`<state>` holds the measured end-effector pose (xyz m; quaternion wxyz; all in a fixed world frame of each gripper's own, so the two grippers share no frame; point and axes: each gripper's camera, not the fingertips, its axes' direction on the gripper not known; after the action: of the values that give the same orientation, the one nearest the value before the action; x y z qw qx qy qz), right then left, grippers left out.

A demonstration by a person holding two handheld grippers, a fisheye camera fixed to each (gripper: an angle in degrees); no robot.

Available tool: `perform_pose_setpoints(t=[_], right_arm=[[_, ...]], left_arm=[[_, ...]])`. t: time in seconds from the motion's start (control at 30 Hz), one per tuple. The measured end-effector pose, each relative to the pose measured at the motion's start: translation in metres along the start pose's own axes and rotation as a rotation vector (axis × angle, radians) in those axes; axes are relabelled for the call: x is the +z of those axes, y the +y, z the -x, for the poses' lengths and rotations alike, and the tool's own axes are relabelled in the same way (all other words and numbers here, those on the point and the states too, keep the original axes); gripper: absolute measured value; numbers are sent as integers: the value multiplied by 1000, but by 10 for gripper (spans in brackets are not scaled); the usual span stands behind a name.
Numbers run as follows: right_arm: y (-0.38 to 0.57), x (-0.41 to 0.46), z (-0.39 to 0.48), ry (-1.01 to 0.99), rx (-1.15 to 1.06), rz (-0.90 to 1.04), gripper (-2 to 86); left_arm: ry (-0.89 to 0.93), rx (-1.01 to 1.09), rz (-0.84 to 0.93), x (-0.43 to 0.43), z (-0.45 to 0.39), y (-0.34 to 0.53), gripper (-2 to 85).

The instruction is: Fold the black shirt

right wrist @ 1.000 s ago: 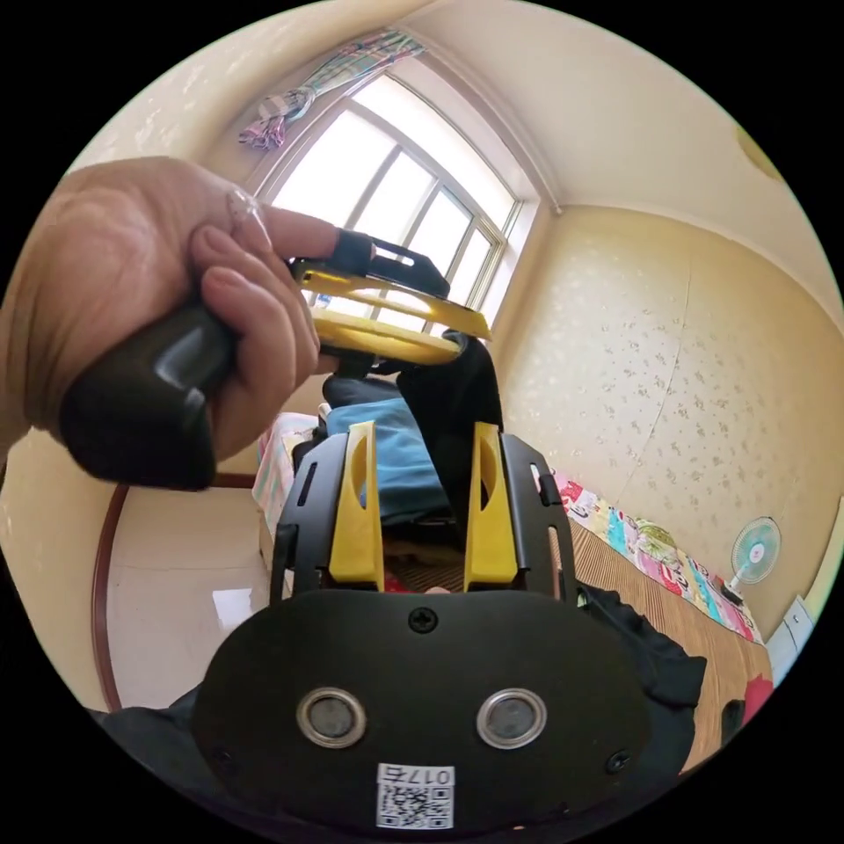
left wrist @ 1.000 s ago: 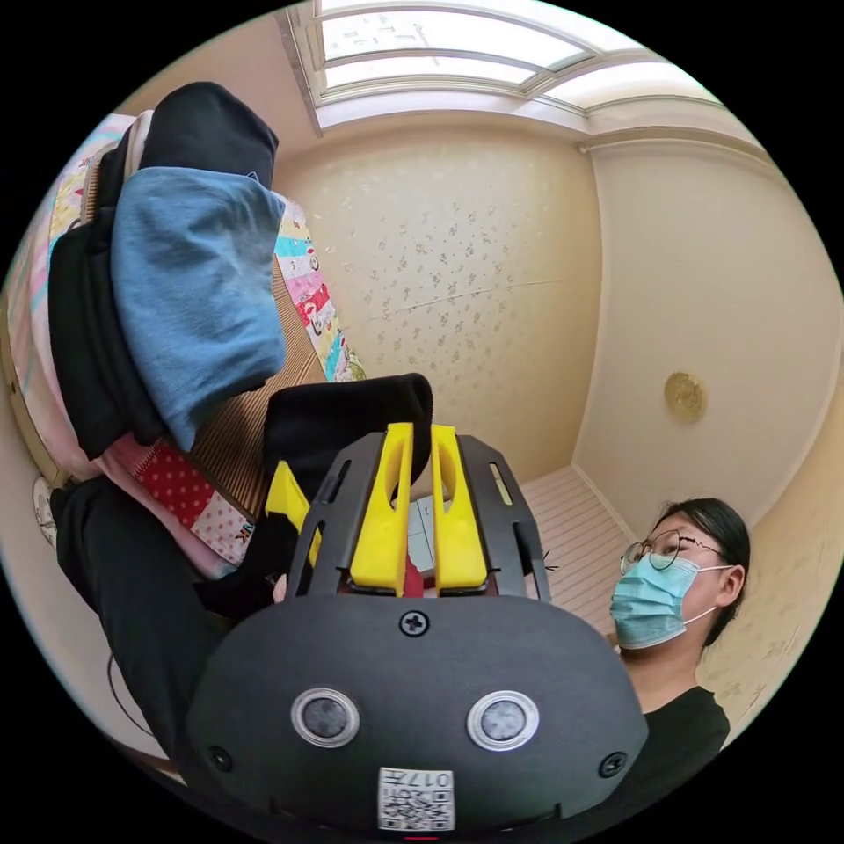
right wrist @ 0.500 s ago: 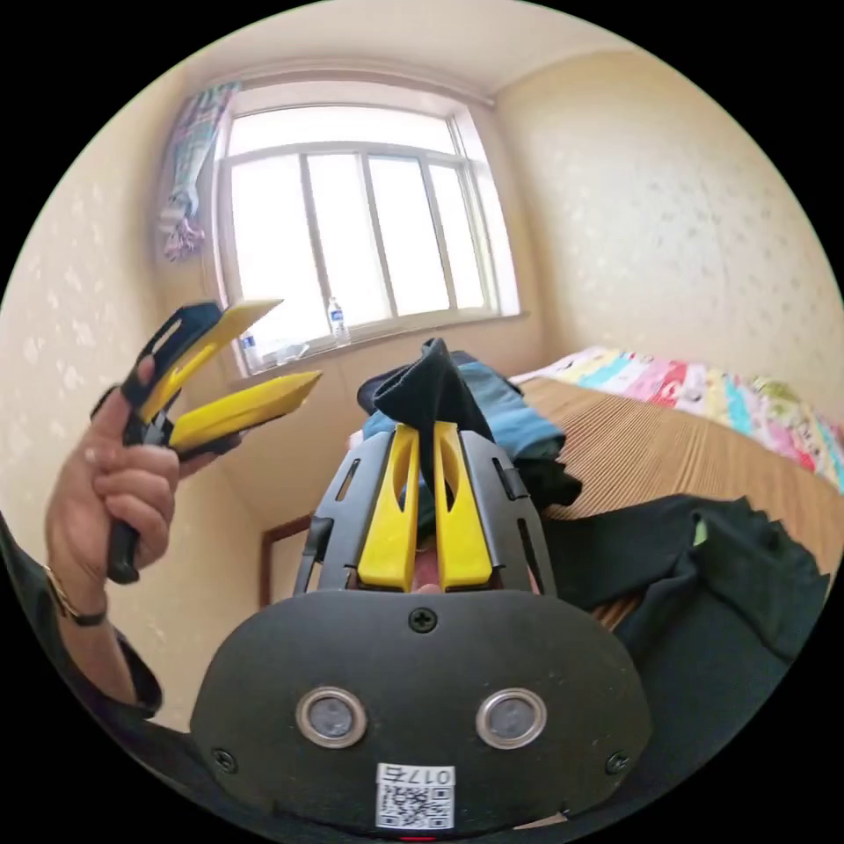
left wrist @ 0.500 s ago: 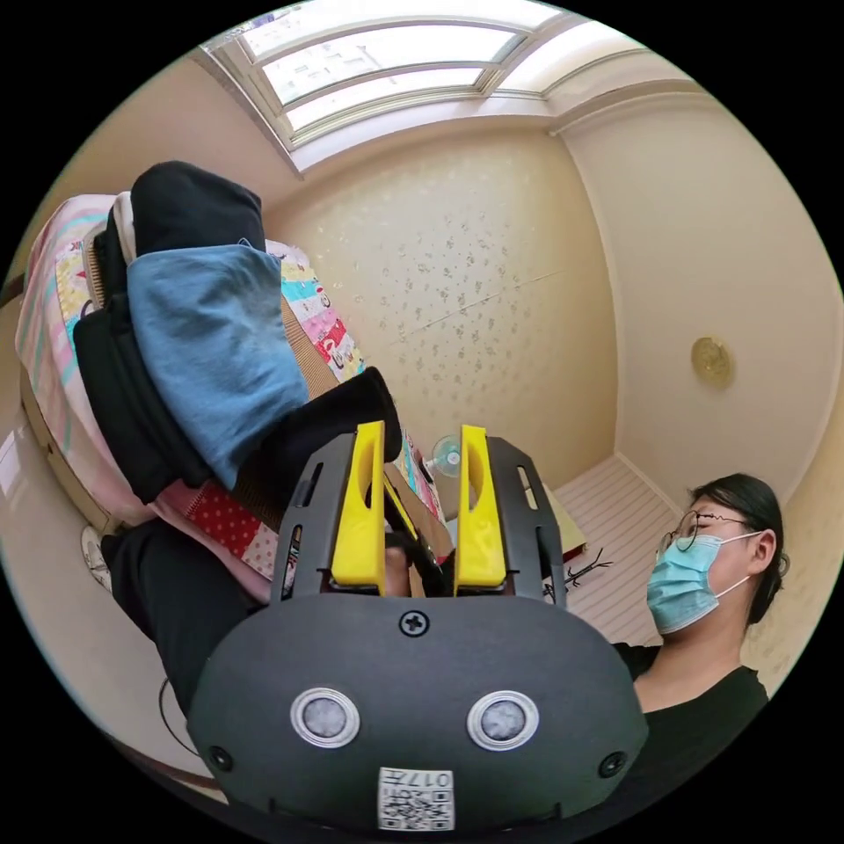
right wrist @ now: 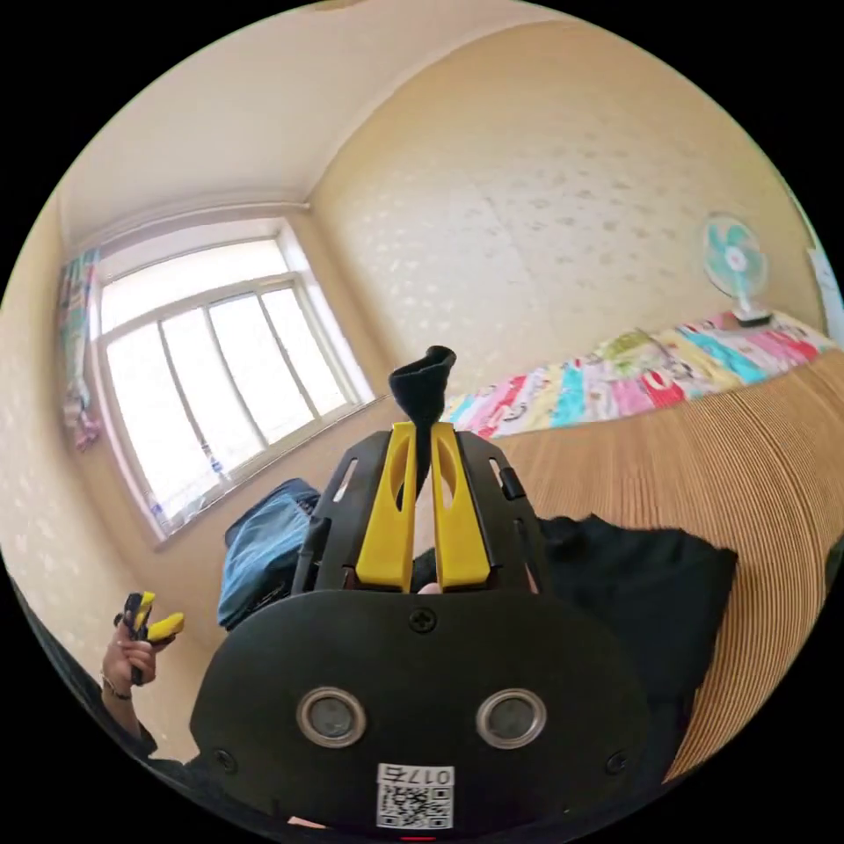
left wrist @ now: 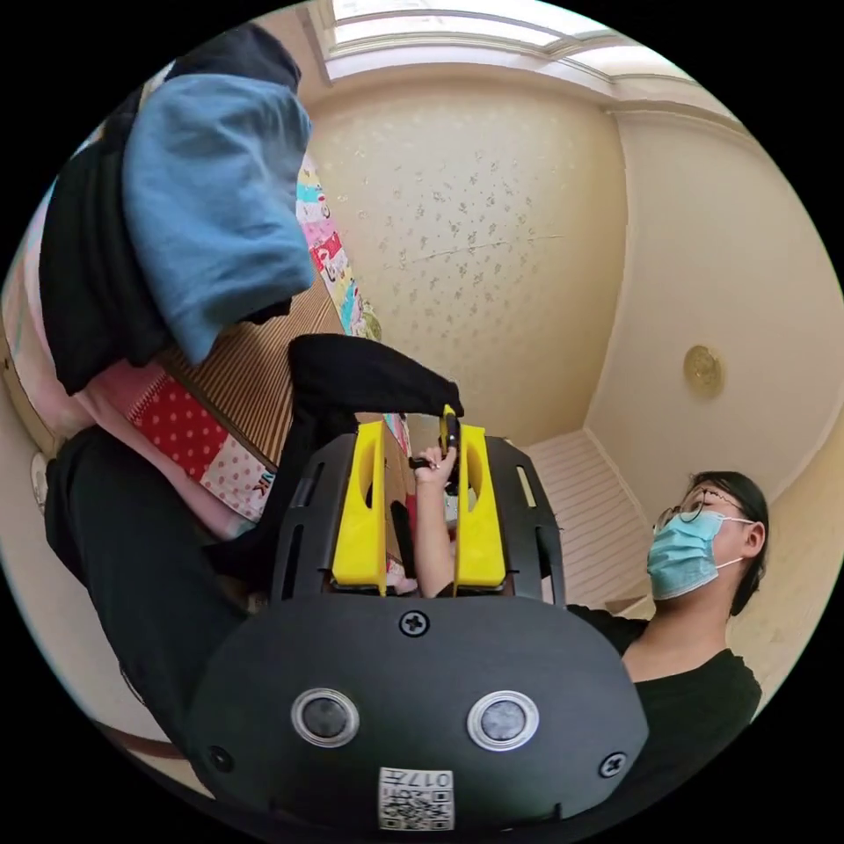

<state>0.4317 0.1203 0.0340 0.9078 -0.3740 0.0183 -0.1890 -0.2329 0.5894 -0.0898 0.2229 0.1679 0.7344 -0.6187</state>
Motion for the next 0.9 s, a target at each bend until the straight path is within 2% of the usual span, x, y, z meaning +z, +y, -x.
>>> perform_pose_setpoints(t=[0.07,0.17,0.33,0.5,0.57,0.63,0.73,0.83,0.9], right_arm=[[32,-19,-103,148,274,33,29],[67,-29,-171,332,497,197,30],[45,-9,-137,397,309,305,29],[22,0,-103,390,182,232,30],[30,20,-117,502,280,392,34],[32,27,-111,483,269,463,37],[22,24,-61,556,158,488,48],[23,21,5,637,-32,523,67],[34,18,39,627,-117,529,67]], left_arm=[[82,-52,1,8,23,-4,126],[53,-34,-23,12,28,-9,125],[-85,33,12,34,24,-15,125],[-154,43,116,83,40,-8,125],[-220,39,171,110,55,2,125],[-246,4,228,131,71,9,125],[-221,-23,224,149,88,16,122],[-367,58,247,178,85,15,100],[-471,158,305,210,78,15,51]])
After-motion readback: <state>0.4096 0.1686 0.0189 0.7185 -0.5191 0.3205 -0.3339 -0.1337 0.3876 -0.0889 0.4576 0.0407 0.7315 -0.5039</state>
